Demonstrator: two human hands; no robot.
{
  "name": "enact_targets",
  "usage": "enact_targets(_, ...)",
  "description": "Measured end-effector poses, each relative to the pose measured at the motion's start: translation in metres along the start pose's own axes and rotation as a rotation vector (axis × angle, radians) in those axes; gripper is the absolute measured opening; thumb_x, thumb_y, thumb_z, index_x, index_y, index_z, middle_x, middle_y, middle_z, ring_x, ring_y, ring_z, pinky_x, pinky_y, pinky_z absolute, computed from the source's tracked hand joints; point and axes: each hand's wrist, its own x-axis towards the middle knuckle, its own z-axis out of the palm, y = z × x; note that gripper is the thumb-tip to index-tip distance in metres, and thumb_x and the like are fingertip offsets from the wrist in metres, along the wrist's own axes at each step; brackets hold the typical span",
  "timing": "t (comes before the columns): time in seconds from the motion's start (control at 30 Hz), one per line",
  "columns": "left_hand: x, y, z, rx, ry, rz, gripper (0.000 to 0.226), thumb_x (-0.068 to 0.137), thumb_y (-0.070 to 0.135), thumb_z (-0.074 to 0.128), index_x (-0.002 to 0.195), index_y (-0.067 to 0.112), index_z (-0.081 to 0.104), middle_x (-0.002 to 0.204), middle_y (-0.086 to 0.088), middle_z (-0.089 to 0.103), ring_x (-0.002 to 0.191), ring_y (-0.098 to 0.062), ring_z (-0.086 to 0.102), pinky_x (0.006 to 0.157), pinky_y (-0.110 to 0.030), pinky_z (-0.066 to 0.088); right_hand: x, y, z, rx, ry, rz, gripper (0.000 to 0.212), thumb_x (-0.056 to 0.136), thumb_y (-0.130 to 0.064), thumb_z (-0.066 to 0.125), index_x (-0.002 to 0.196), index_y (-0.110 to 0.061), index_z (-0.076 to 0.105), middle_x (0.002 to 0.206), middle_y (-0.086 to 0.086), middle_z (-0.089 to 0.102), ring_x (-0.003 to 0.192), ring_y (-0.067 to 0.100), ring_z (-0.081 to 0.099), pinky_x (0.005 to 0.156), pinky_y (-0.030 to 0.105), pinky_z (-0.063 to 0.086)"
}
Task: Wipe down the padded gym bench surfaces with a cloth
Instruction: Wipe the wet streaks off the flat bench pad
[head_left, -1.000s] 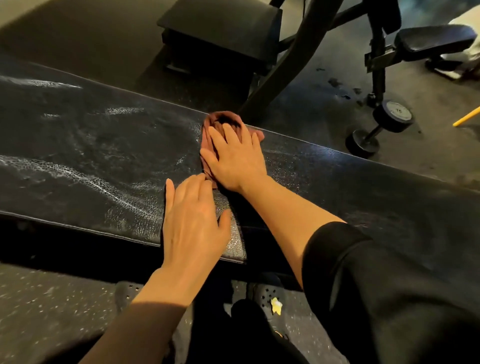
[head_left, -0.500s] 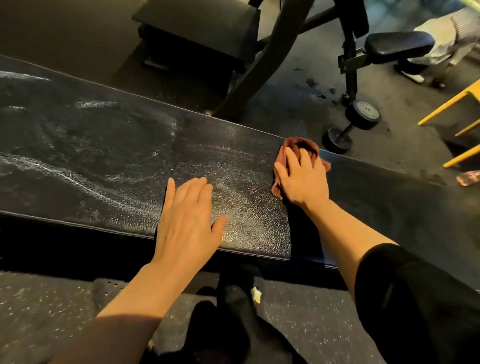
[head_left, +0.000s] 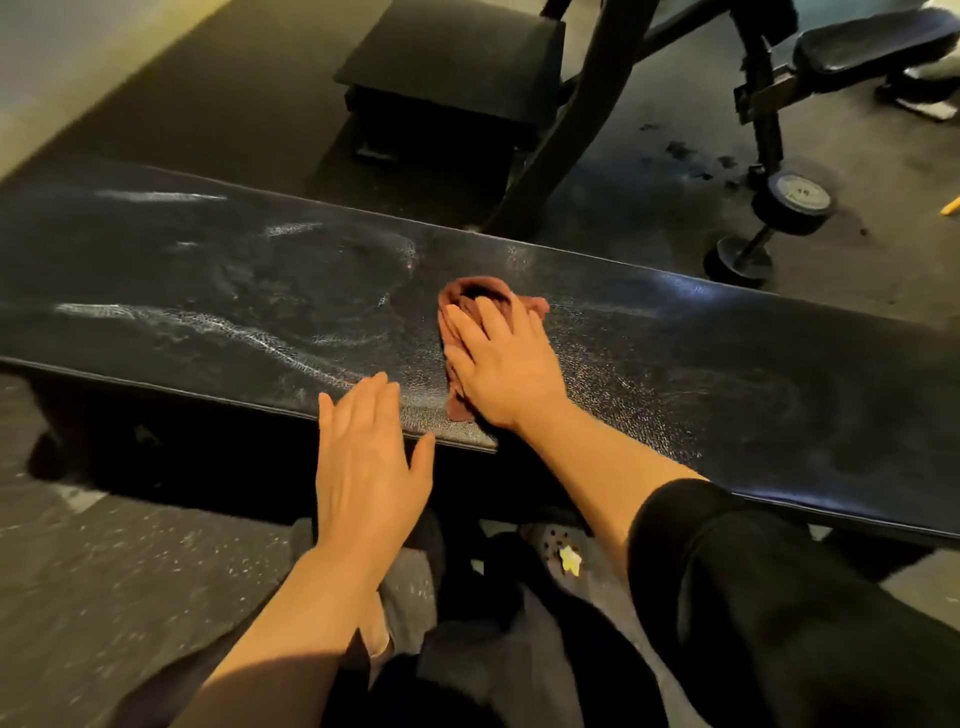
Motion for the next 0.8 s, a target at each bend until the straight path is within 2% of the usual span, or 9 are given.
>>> enact_targets(0.1,-0.01,0.011,0.001,-0.021,-0.025,0.055,0.057,0.085,0.028,0.067,0.133,0.003,0.049,0.14,-0.012,0.047,0.134,-0.027,0.038,0.118,-0.045,0.008,-0.035,0.057,0.003,-0.034,0.01,0.167,0.061,0.095,-0.052,0.009,0.146,-0.027,0.03,0.15,0.009,0.033,0.137,0.037,0.024,0.11,0.053,0.024)
enact_targets(0.2,-0.015,0.011,0.004,-0.016,-0.048,0.088,0.061,0.089,0.031,0.062,0.141,0.007,0.041,0.148,-0.007,0.038,0.14,-0.021,0.029,0.118,-0.037,-0.003,-0.055,0.089,0.011,-0.089,-0.101,0.279,0.074,0.091,-0.056,-0.011,0.146,-0.026,0.028,0.151,0.006,0.033,0.137,0.036,0.024,0.107,0.055,0.025)
enact_targets(0.23,-0.015,0.01,0.004,-0.013,-0.048,0.089,0.062,0.088,0.031,0.063,0.141,0.007,0.041,0.149,-0.008,0.038,0.14,-0.022,0.029,0.117,-0.037,-0.003,-0.057,0.084,0.01,-0.105,-0.101,0.311,0.073,0.091,-0.054,-0.011,0.145,-0.025,0.029,0.15,0.006,0.033,0.137,0.037,0.022,0.105,0.056,0.025)
enact_targets(0.3,-0.015,0.007,0.003,-0.011,-0.037,0.079,0.062,0.086,0.027,0.066,0.139,0.006,0.042,0.147,-0.009,0.041,0.139,-0.023,0.032,0.117,-0.038,0.0,-0.054,0.055,0.003,-0.086,-0.037,0.398,0.058,0.095,-0.048,0.007,0.14,-0.022,0.032,0.145,0.007,0.036,0.134,0.04,0.022,0.103,0.055,0.026)
enact_targets(0.37,-0.015,0.006,0.002,-0.012,-0.041,0.065,0.064,0.083,0.024,0.069,0.139,0.005,0.043,0.146,-0.01,0.042,0.138,-0.025,0.033,0.118,-0.041,0.003,-0.049,0.012,-0.002,-0.029,0.029,0.352,0.052,0.096,-0.045,0.019,0.142,-0.022,0.029,0.145,0.009,0.034,0.135,0.041,0.018,0.105,0.055,0.023)
enact_targets(0.47,-0.019,0.006,0.002,0.004,-0.057,0.045,0.07,0.081,0.019,0.071,0.141,0.004,0.039,0.148,-0.012,0.038,0.14,-0.025,0.03,0.118,-0.044,0.007,-0.038,-0.042,0.001,0.052,-0.013,0.199,0.055,0.1,-0.045,0.019,0.151,-0.025,0.015,0.157,0.007,0.018,0.143,0.04,0.0,0.115,0.056,0.006)
enact_targets(0.53,-0.023,0.008,0.004,0.025,-0.071,0.038,0.074,0.079,0.017,0.073,0.142,0.002,0.037,0.148,-0.014,0.037,0.14,-0.026,0.03,0.119,-0.047,0.011,-0.035,-0.049,0.005,0.058,-0.037,0.148,0.054,0.101,-0.045,0.019,0.152,-0.025,0.015,0.158,0.007,0.016,0.144,0.039,-0.002,0.115,0.055,0.002)
enact_targets(0.67,-0.03,0.017,0.008,0.058,-0.087,0.058,0.075,0.08,0.019,0.072,0.143,0.002,0.035,0.151,-0.013,0.034,0.142,-0.025,0.026,0.119,-0.046,0.01,-0.055,-0.012,0.003,-0.014,0.024,0.004,0.052,0.098,-0.045,0.017,0.145,-0.027,0.03,0.149,0.006,0.032,0.14,0.036,0.016,0.11,0.05,0.022)
enact_targets(0.8,-0.032,0.022,0.011,0.046,-0.086,0.086,0.074,0.083,0.02,0.069,0.145,0.002,0.032,0.153,-0.012,0.03,0.144,-0.025,0.021,0.118,-0.042,0.005,-0.087,0.055,0.011,-0.07,-0.032,0.132,0.056,0.098,-0.048,0.006,0.145,-0.025,0.027,0.148,0.007,0.036,0.138,0.035,0.025,0.107,0.052,0.025)
